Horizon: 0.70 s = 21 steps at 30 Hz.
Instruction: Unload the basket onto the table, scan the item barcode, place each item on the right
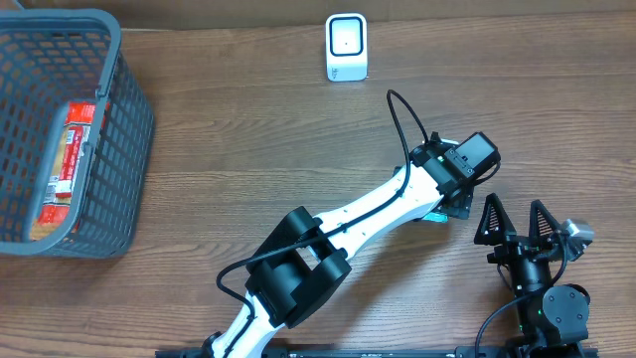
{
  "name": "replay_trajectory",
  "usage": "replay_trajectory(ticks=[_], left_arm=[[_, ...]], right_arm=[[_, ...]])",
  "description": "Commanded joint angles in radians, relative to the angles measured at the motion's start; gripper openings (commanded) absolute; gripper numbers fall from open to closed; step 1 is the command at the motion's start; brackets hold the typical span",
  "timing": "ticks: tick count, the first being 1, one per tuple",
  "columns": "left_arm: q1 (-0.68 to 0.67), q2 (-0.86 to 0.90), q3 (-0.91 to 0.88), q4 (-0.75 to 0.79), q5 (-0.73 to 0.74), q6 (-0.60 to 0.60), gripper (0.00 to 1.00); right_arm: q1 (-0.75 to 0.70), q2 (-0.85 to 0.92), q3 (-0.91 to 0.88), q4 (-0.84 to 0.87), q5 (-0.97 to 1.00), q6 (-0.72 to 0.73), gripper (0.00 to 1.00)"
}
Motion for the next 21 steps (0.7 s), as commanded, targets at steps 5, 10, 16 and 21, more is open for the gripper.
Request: replay_trajectory(ticks=[5, 10, 16, 21], left_arm=[[0.005, 0.015, 0.133, -0.059, 0.004, 0.010, 1.00], [0.008, 0.015, 0.199, -0.117, 0.005, 0.046, 1.00], [0.012, 0.015, 0.209, -0.143, 0.005, 0.147, 1.00], [0.011, 0.018, 0.206, -0.156, 0.008, 0.146, 1.00]], right_arm=[[-0.004, -0.010, -0.011, 0.003, 0.002, -0.006, 1.00], [-0.004, -0.010, -0.011, 0.003, 0.002, -0.007, 1.00], [-0.004, -0.010, -0.011, 0.003, 0.002, -0.006, 1.00], [-0.004, -0.010, -0.011, 0.003, 0.002, -0.007, 1.00]])
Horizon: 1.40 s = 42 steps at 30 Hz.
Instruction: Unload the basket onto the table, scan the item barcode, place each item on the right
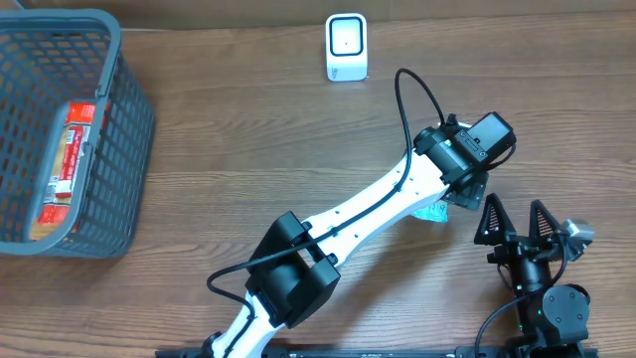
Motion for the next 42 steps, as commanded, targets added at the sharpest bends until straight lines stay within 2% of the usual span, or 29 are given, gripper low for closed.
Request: replay_trajectory(ticks=[1, 5, 7, 8, 10, 12, 18, 23, 35, 38, 42], left_arm=[[0.011, 0.018, 0.012, -0.004, 0.004, 0.027, 1.00], [0.011, 0.018, -0.022, 0.018, 0.000, 0.028, 1.00], [0.011, 0.018, -0.036, 0.025, 0.000, 0.028, 0.95], [0.012, 0.018, -0.040, 0.027, -0.002, 0.029, 0.89], [0.012, 0.018, -0.041, 0.027, -0.003, 0.029, 0.66], [0.012, 0.018, -0.041, 0.027, -0.003, 0.029, 0.47], [0.013, 0.018, -0.041, 0.027, -0.003, 0.029, 0.25], [0.027, 0.016, -0.024, 0.011, 0.002, 0.029, 0.25], [0.107, -0.011, 0.192, -0.189, -0.008, 0.053, 0.24], [0.142, -0.019, 0.230, -0.240, -0.011, 0.060, 0.20], [0.204, -0.040, 0.244, -0.320, -0.016, 0.074, 0.20]], right_arm=[[-0.004, -0.010, -0.010, 0.003, 0.003, -0.006, 1.00], [-0.004, -0.010, -0.010, 0.003, 0.003, -0.006, 1.00], [-0.004, -0.010, -0.010, 0.003, 0.003, -0.006, 1.00], [-0.004, -0.010, -0.010, 0.003, 0.003, -0.006, 1.00], [-0.004, -0.010, -0.010, 0.003, 0.003, -0.006, 1.00], [-0.004, -0.010, -0.010, 0.003, 0.003, -0.006, 1.00], [-0.004, -0.010, -0.010, 0.003, 0.003, -0.006, 1.00], [-0.004, -0.010, -0.010, 0.003, 0.003, -0.006, 1.00], [-0.004, -0.010, -0.010, 0.003, 0.003, -0.006, 1.00], [-0.004, -0.010, -0.010, 0.003, 0.003, -0.006, 1.00], [-0.004, -0.010, -0.010, 0.003, 0.003, -0.006, 1.00]])
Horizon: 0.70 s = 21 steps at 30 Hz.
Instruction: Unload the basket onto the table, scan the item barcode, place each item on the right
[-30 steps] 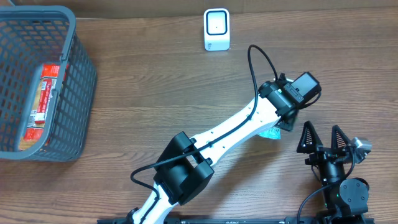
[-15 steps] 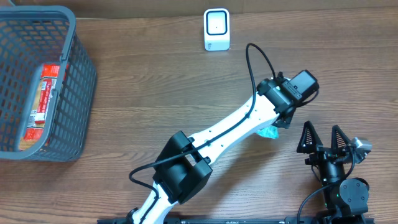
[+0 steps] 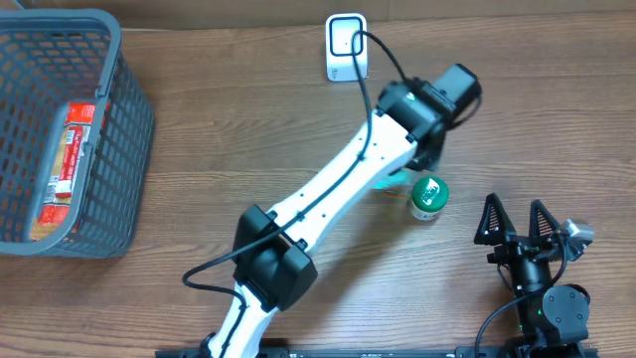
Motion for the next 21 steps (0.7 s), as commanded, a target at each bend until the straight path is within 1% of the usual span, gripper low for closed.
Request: replay_trajectory(ticks=[1, 4, 6, 8, 10, 12, 16, 19, 20, 21], left_arm=[[0.069, -0.039, 0.027, -0.052, -0.025, 0.026, 0.20], [0.122, -0.039, 0.026, -0.097, -0.032, 0.025, 0.21], [0.150, -0.039, 0.026, -0.117, -0.007, 0.026, 0.21], [0.162, -0.039, 0.026, -0.140, -0.002, 0.026, 0.22], [0.165, -0.039, 0.020, -0.159, -0.006, 0.026, 0.27], [0.165, -0.039, 0.005, -0.156, -0.006, 0.026, 0.27], [0.155, -0.039, -0.064, -0.071, -0.006, 0.079, 0.26], [0.153, -0.039, -0.148, 0.057, -0.006, 0.125, 0.18], [0.153, -0.039, -0.181, 0.107, -0.008, 0.137, 0.13], [0.154, -0.039, -0.211, 0.151, -0.013, 0.143, 0.12]], right_arm=[[-0.004, -0.010, -0.011, 0.003, 0.002, -0.006, 1.00], [-0.004, -0.010, -0.011, 0.003, 0.002, -0.006, 1.00], [-0.004, -0.010, -0.011, 0.003, 0.002, -0.007, 1.00], [-0.004, -0.010, -0.011, 0.003, 0.002, -0.006, 1.00], [-0.004, -0.010, -0.011, 0.003, 0.002, -0.007, 1.00], [-0.004, -0.010, -0.011, 0.003, 0.002, -0.006, 1.00], [-0.004, -0.010, -0.011, 0.003, 0.002, -0.006, 1.00], [-0.004, -0.010, -0.011, 0.003, 0.002, -0.006, 1.00], [-0.004, -0.010, -0.011, 0.003, 0.002, -0.006, 1.00], [-0.004, -0.010, -0.011, 0.003, 0.002, -0.006, 1.00]])
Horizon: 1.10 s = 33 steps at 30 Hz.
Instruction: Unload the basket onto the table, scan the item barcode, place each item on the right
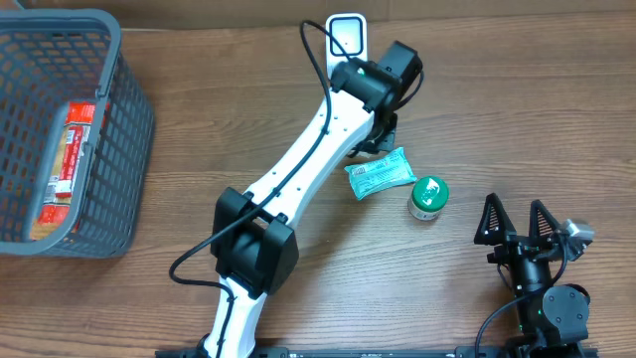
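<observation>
A white barcode scanner (346, 46) stands at the table's far edge. A green packet (380, 172) lies flat on the table, and a small round container with a green lid (428, 197) stands just to its right. My left gripper (381, 137) hangs between the scanner and the packet. Its wrist hides the fingers, and nothing shows in them. At the front right my right gripper (517, 221) is open, fingers apart and holding nothing.
A grey plastic basket (131, 139) sits at the far left with a red packaged item (68, 159) inside. The left arm (298, 174) stretches diagonally across the middle of the table from the front edge.
My left wrist has moved left and toward the scanner, off the green packet, which now lies fully uncovered. The round container and the right gripper have not moved.
First my left gripper was low at the right, covering a teal-green item beside the right gripper. It stayed there a moment later. Then it was further back with the round container uncovered and the packet half hidden. Now both lie free.
</observation>
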{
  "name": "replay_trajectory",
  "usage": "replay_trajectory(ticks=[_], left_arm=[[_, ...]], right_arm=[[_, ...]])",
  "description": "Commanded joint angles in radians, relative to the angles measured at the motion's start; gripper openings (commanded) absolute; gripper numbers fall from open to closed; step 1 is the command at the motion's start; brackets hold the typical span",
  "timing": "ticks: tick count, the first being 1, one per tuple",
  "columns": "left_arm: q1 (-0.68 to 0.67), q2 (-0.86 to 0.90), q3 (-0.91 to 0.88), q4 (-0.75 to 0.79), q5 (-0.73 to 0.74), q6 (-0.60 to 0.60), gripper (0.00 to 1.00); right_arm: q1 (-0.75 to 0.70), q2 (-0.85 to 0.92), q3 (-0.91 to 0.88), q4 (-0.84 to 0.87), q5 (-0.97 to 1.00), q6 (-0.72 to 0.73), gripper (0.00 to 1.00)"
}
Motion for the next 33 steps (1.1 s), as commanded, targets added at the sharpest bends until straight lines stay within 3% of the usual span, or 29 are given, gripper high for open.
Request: replay_trajectory(ticks=[1, 9, 12, 20, 25, 33], left_arm=[[-0.003, -0.024, -0.106, 0.109, -0.020, 0.071, 0.10], [0.008, -0.024, -0.352, 0.436, -0.049, 0.071, 0.08], [0.008, -0.024, -0.415, 0.483, -0.018, 0.070, 0.07], [0.006, -0.024, -0.525, 0.463, 0.163, 0.070, 0.05], [0.005, -0.024, -0.529, 0.294, 0.265, 0.071, 0.04], [0.006, -0.024, -0.529, 0.132, 0.272, 0.074, 0.05]], right_arm=[[-0.004, -0.010, -0.011, 0.003, 0.002, -0.006, 1.00], [-0.004, -0.010, -0.011, 0.003, 0.002, -0.006, 1.00], [-0.004, -0.010, -0.011, 0.003, 0.002, -0.006, 1.00], [-0.004, -0.010, -0.011, 0.003, 0.002, -0.006, 1.00], [-0.003, -0.010, -0.011, 0.003, 0.002, -0.006, 1.00], [-0.004, -0.010, -0.011, 0.003, 0.002, -0.006, 1.00]])
